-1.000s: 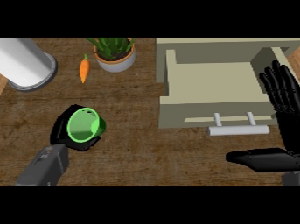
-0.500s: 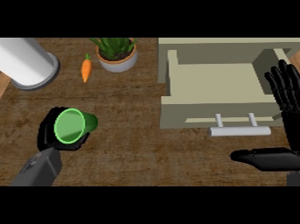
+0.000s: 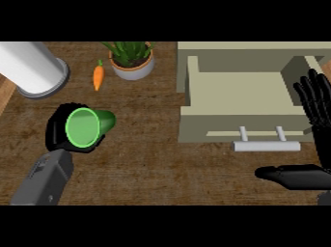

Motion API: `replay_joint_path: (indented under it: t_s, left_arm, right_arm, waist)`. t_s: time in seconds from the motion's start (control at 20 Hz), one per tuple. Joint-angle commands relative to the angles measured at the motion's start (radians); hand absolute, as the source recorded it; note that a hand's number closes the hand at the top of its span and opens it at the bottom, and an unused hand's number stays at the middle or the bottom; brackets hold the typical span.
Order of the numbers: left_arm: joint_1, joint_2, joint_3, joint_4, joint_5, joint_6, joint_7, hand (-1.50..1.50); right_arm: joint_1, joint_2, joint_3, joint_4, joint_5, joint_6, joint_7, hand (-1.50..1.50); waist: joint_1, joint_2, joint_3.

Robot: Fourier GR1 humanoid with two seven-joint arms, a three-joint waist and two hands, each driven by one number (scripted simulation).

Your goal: Pick up the cup, place it into the drawer and close the drawer

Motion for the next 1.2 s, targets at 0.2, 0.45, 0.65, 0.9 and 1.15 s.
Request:
replay_joint_path:
  t_s: [0.2,0.45,0.65,0.9,1.15]
  left_arm:
    - [-0.036,-0.096,-0.109,-0.315,-0.009,0.047,0.114,1.50]
    - [-0.163,-0.152,-0.156,-0.436,-0.013,0.183,0.304,1.50]
    - [-0.240,-0.165,-0.197,-0.577,0.002,0.250,0.513,1.50]
    - [-0.285,-0.168,-0.254,-0.642,-0.039,0.337,0.606,1.50]
    - [-0.520,-0.175,-0.318,-0.449,-0.006,0.487,0.645,1.50]
  right_arm:
    - [0.015,-0.042,-0.068,0.012,-0.047,0.031,-0.016,-1.50]
    - [0.023,-0.021,-0.038,-0.016,-0.033,0.023,0.000,-1.50]
    - [0.004,-0.015,-0.050,-0.017,-0.035,0.004,0.015,-1.50]
    - [0.025,-0.048,-0.086,0.015,-0.068,0.052,-0.023,-1.50]
    - [0.004,-0.029,-0.056,-0.006,-0.047,0.034,-0.007,-1.50]
  waist:
    - [0.023,-0.010,0.003]
    - [0.008,-0.005,0.001]
    - [0.013,-0.008,0.002]
    - [0.004,-0.002,0.001]
    - [-0.019,0.003,0.001]
